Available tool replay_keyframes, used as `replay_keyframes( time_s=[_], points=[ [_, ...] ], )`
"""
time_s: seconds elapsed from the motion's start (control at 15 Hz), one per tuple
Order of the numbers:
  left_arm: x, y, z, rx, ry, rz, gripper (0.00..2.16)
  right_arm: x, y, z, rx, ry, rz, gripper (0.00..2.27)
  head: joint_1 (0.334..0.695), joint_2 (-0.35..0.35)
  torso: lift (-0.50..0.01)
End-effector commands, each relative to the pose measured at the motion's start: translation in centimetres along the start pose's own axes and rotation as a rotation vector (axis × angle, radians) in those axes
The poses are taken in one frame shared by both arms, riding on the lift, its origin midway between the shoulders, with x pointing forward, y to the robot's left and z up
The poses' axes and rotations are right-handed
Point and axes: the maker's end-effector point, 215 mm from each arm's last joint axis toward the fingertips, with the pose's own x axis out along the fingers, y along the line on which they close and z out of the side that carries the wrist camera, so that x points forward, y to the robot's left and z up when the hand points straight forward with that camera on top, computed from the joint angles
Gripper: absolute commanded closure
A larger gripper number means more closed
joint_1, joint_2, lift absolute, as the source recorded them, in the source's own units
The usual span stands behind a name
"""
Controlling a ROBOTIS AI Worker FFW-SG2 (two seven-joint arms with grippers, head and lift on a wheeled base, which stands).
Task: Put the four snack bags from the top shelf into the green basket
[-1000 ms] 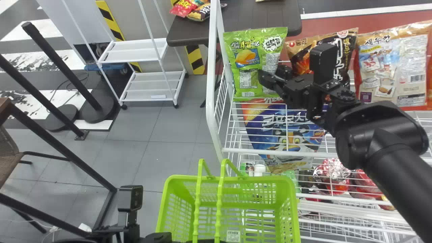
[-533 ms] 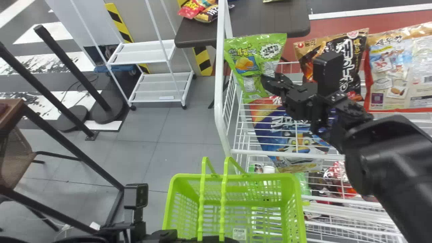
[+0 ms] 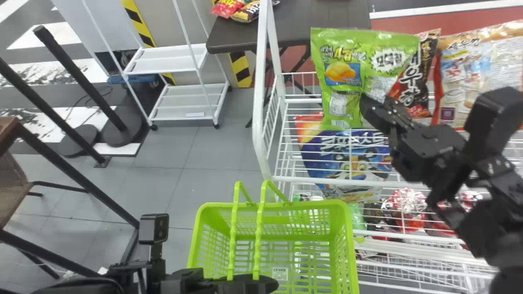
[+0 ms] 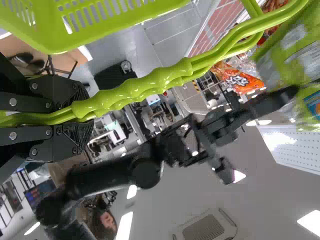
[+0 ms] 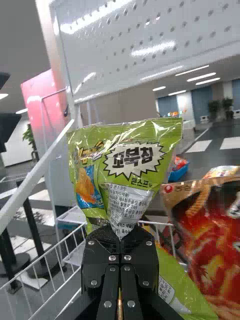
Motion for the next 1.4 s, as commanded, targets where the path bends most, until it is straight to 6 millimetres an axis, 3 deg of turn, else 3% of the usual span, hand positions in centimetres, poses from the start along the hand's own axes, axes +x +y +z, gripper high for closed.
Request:
replay_keyframes(
  time_s=[0.0, 0.2, 0.4, 0.53, 0.73, 1.0, 1.33],
  points=[
    [-0.1, 0.0, -0.1, -0.008, -0.002, -0.008, 2.15, -4.4, 0.2, -1.7, 0.037, 0.063, -0.037, 2.25, 0.695, 0.19, 0.0],
    [-0.2, 0.1, -0.3, -0.019, -0.008, -0.007, 2.15, -8.4, 2.2, -6.1, 0.107, 0.212, -0.033, 2.25, 0.695, 0.177, 0.0],
    [-0.3, 0.2, -0.7, -0.029, -0.022, -0.004, 2.15, -11.0, 7.3, -9.7, 0.206, 0.352, 0.051, 2.25, 0.695, 0.209, 0.0],
    [-0.3, 0.2, -0.7, -0.029, -0.023, -0.005, 2.15, -12.3, 9.9, -10.9, 0.26, 0.419, 0.103, 2.25, 0.695, 0.281, 0.0],
    [-0.4, 0.2, -0.8, -0.03, -0.025, -0.004, 2.15, -14.0, 12.5, -15.5, 0.307, 0.585, 0.138, 2.25, 0.695, 0.349, 0.0],
    [-0.3, 0.0, -0.7, -0.025, -0.023, -0.008, 2.15, -13.3, 15.2, -20.7, 0.315, 0.68, 0.187, 2.25, 0.695, 0.35, 0.0],
    [0.2, -0.2, -0.9, -0.023, -0.014, -0.014, 2.15, -8.0, 20.5, -26.6, 0.217, 0.736, 0.292, 2.22, 0.695, 0.35, 0.0]
  ],
)
